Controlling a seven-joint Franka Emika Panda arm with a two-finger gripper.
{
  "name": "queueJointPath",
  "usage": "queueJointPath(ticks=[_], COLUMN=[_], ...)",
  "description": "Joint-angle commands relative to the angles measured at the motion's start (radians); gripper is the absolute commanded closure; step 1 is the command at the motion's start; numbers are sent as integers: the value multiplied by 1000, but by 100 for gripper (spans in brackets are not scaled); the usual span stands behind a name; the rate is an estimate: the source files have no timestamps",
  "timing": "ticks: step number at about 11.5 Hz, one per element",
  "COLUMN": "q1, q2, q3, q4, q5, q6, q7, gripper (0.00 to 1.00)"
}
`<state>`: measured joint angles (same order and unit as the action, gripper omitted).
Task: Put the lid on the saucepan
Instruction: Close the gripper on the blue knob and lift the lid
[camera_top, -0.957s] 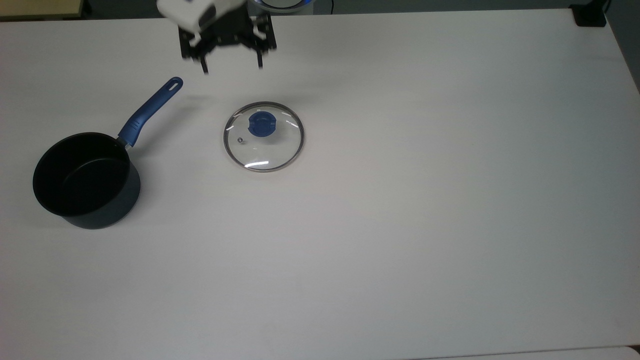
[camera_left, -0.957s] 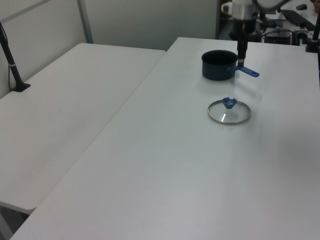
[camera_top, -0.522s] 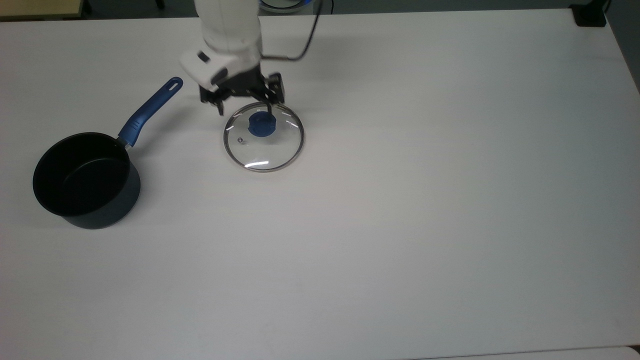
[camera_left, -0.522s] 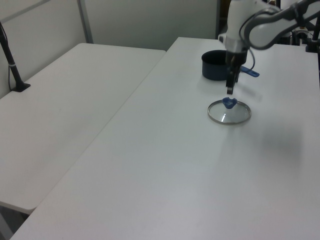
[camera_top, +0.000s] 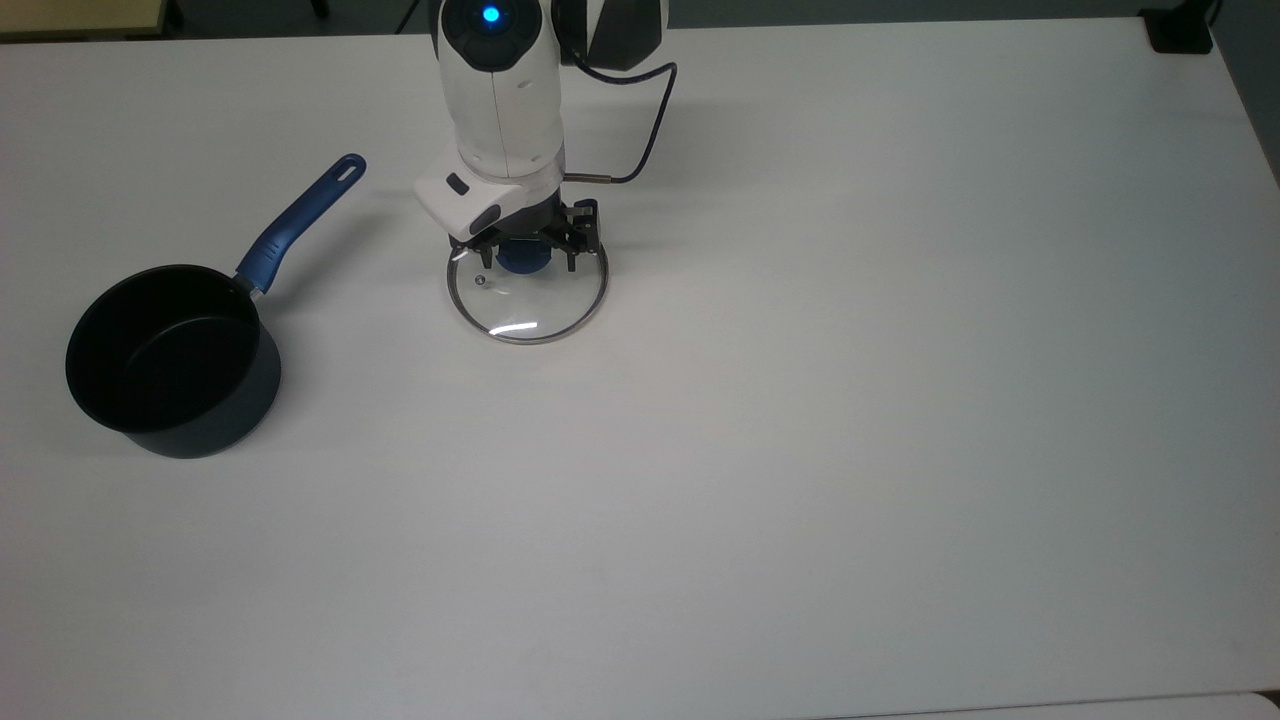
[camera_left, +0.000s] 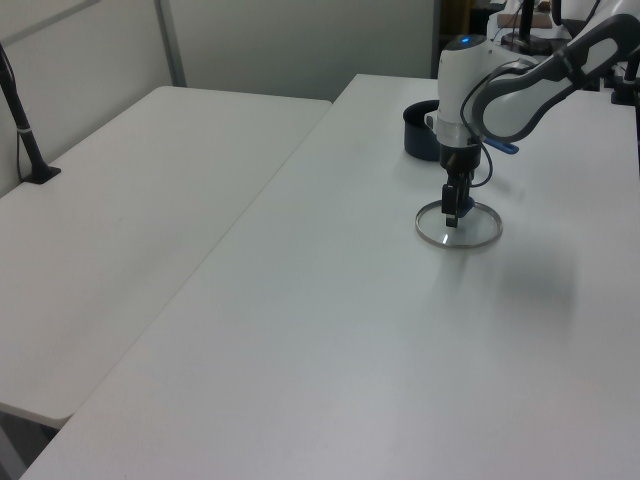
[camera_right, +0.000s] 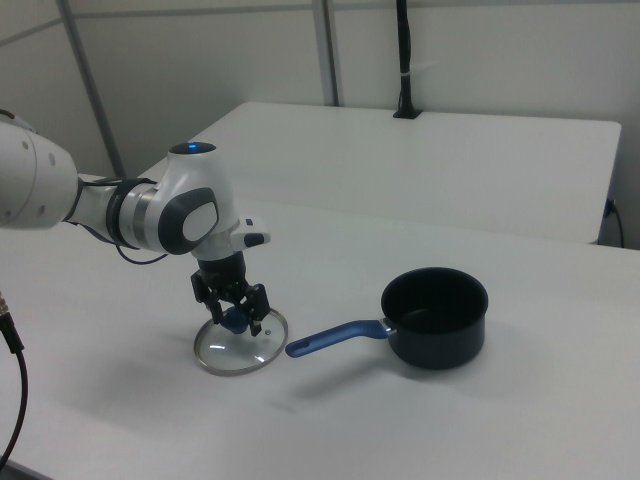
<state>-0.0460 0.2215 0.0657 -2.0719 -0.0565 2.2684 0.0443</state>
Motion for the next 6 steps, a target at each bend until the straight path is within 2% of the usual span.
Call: queueJointPath(ticks=[1,2,4,6], q1=[-9,-11,-9,-11], q2=[-37,-59,-71,-61], q3=[5,5,5,0], q4=[21,65,230,361], q5=[-2,0,1,4], q6=[-4,-79,-292,-331], q7=[25,34,34,32], gripper=[61,62,62,62])
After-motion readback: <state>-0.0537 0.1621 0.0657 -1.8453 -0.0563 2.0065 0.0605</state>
